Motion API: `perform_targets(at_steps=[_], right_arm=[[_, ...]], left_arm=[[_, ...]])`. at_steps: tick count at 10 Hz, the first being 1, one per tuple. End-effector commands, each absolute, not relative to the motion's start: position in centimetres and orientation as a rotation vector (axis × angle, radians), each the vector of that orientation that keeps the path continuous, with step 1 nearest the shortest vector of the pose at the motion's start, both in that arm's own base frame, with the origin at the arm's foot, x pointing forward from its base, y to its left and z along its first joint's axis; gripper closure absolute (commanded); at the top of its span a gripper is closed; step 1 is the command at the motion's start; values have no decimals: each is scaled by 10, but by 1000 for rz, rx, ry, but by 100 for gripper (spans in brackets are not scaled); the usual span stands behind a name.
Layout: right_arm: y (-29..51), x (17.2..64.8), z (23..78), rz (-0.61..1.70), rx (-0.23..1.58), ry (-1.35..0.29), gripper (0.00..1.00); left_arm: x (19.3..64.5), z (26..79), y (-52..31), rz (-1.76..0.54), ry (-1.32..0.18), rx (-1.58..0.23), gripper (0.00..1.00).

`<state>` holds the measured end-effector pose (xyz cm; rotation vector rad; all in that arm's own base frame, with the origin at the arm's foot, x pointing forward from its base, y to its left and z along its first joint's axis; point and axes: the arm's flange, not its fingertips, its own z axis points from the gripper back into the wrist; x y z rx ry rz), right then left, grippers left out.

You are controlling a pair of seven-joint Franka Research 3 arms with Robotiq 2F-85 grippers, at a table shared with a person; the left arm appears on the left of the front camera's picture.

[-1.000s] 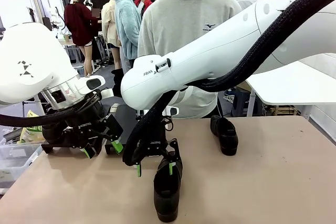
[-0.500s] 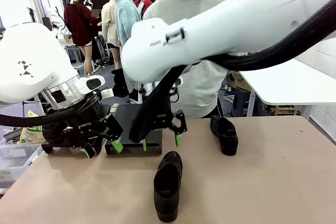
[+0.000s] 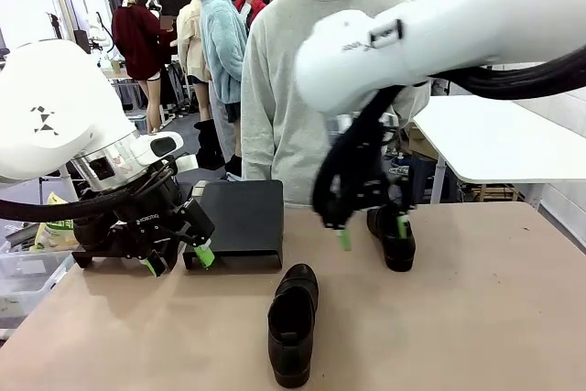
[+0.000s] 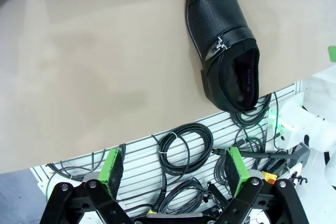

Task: Organize the shoes by placing them on the stand.
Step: Place the Shoe from the middle of the table onto the Shoes Stand.

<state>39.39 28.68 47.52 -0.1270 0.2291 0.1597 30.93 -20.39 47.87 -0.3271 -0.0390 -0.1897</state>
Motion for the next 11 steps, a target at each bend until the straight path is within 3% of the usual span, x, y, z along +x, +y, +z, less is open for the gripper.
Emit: perform_targets(at_steps=[1,4,5,11], right_arm=[[238,383,459,167,-57,263,0],[207,381,441,170,-29,276,0],[215,390,451,163,-87,293,0],[215,390,451,163,-87,293,0]], left_arm=[[309,479,-203,-195,-31,-346,0],[309,479,-204,-190,-39,-327,0],[314,475,-212,-56,-86,-327,0],[330,458,-346,72,-13,-268,0]])
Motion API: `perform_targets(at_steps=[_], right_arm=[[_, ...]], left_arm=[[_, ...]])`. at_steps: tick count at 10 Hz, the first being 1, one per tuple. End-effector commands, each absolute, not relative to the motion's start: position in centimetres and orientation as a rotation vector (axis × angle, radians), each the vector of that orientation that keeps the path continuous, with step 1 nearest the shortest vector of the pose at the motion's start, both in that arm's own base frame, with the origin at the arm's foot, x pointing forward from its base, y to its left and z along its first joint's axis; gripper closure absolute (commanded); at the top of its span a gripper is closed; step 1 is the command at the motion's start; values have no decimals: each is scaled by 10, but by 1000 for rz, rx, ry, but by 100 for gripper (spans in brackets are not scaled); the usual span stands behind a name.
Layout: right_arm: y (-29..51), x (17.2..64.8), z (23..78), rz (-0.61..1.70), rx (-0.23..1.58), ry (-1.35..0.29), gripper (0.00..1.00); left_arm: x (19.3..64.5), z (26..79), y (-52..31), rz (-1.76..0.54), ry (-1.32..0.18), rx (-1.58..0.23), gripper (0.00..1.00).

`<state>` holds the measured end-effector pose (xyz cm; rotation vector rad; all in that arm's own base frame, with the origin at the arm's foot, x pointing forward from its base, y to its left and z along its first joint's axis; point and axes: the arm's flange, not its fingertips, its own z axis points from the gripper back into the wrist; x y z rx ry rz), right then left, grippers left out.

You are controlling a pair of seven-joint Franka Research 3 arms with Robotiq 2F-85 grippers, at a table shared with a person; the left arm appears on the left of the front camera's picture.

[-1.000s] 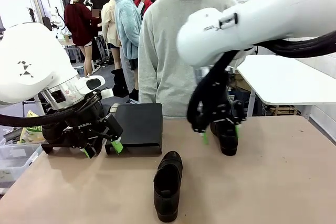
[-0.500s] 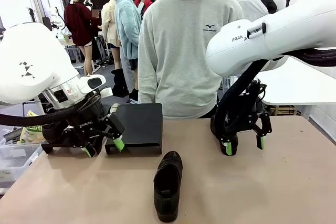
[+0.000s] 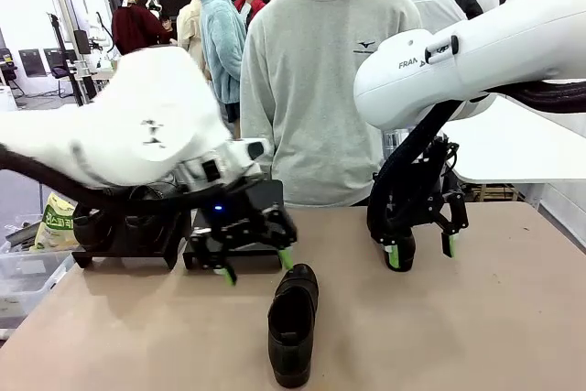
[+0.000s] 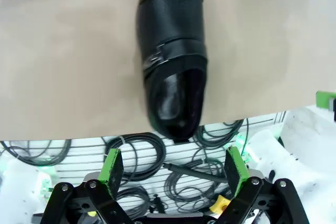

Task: Organize the shoes by placing them on the stand.
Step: Place the Shoe from the middle of the table onto the Shoes Stand.

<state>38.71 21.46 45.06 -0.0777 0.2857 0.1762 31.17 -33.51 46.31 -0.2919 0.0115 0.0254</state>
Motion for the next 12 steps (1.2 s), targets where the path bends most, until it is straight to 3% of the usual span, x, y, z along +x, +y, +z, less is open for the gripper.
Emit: perform_targets(at_steps=[1,5,12], right_arm=[[215,390,451,163,-87,293,0],[215,390,451,163,-87,293,0],[215,390,451,163,-87,293,0]], left_arm=[[336,443,-357,75,-32,-210,0],[324,406,-360,143,32,-149,0],[299,384,-352,50,-69,-42,0]])
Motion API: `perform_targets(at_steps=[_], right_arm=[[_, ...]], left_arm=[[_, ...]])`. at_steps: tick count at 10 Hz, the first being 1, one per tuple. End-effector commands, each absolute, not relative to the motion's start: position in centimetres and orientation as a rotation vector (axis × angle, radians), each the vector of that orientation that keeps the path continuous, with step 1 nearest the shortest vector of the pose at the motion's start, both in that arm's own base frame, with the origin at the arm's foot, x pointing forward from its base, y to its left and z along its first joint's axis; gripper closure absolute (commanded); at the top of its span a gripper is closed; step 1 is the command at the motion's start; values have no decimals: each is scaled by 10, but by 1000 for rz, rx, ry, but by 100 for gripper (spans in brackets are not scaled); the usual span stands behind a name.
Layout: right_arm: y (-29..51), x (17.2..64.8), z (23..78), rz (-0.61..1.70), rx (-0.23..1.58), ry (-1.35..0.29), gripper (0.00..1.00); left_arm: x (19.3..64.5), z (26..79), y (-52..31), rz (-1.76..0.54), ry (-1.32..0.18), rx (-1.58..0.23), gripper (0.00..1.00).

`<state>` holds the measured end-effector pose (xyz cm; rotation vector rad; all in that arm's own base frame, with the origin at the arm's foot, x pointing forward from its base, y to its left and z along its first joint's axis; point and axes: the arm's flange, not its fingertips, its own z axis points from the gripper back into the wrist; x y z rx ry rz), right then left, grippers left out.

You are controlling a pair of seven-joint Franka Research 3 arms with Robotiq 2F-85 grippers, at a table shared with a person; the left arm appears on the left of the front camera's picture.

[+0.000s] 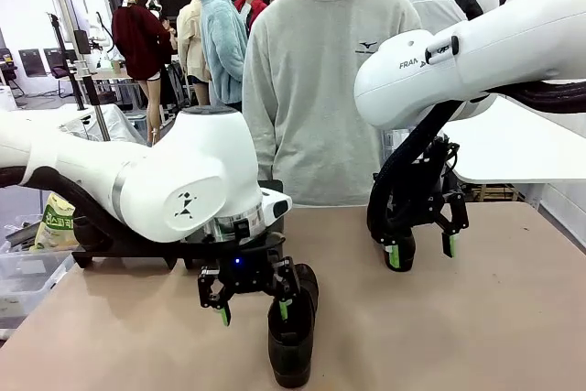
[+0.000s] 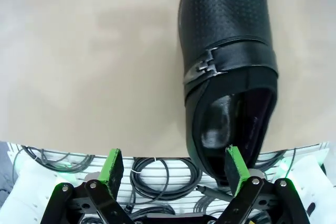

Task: Organize the shoes by placing them on the stand.
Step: Place the Shoe from the middle of the table onto the Shoes Stand.

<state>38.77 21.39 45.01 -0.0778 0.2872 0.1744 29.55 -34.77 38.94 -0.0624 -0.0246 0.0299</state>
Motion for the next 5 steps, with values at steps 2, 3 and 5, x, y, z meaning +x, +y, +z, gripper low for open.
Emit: perform_targets(at_steps=[2,3,5], right_arm=[[215,390,451,163,-87,293,0],[215,390,451,163,-87,293,0],[215,390,451,163,-87,293,0]], left_arm=[[307,376,-358,49,-123,-26,0],[309,371,-358,57,-118,-27,0],[310,355,-359,77,-84,-23,0]])
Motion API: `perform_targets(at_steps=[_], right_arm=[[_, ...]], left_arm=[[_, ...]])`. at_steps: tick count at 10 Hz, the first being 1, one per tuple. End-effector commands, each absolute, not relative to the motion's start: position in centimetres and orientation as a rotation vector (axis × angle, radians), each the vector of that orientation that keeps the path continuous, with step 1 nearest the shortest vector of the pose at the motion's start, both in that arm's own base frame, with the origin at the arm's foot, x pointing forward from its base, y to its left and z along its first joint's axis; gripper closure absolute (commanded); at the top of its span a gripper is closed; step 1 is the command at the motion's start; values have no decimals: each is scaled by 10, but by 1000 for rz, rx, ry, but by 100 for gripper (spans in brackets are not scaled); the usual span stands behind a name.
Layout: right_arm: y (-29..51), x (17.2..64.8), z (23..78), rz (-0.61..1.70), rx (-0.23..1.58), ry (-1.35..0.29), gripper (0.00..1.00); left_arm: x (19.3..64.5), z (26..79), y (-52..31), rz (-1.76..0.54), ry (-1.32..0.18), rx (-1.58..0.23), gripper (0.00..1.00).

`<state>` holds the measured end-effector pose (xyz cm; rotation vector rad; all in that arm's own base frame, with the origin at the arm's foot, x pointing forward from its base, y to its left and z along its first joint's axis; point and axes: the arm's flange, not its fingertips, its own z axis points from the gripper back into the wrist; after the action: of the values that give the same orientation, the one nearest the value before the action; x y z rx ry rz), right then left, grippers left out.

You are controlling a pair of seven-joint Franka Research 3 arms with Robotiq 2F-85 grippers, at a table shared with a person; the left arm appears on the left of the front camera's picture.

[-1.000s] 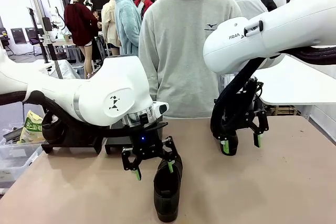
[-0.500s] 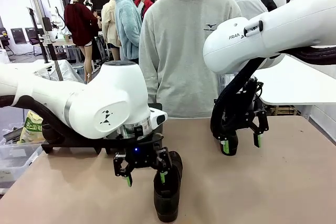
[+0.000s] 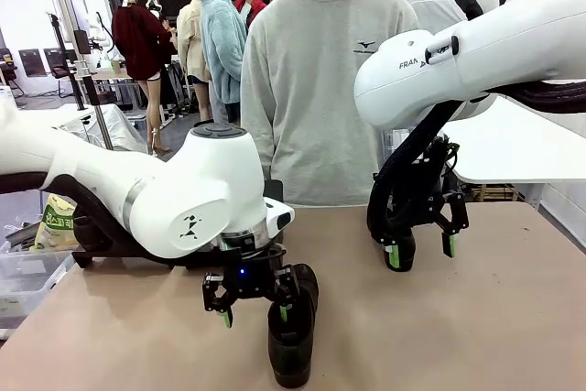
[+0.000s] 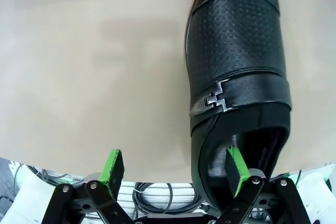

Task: Organize the shoes by placing them on the stand.
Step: Place the Shoe from the middle of the table onto the Shoes Stand.

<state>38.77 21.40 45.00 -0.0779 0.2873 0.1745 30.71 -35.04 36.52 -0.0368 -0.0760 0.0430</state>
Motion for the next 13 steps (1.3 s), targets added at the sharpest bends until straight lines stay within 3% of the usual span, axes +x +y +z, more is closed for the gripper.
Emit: perform_targets(at_steps=[1,3,9,10,13], right_arm=[[215,390,451,163,-87,293,0],[215,390,451,163,-87,293,0],[215,390,451,163,-87,293,0],[215,390,451,163,-87,293,0],[215,390,451,163,-87,293,0]], left_arm=[[309,350,-362,80,-63,-31,0],[310,345,-369,92,-23,-33,0],[311,342,-369,121,-13,-98,92],[311,342,-369,125,-6,-96,100],[311,345,-370,129,7,-88,100]])
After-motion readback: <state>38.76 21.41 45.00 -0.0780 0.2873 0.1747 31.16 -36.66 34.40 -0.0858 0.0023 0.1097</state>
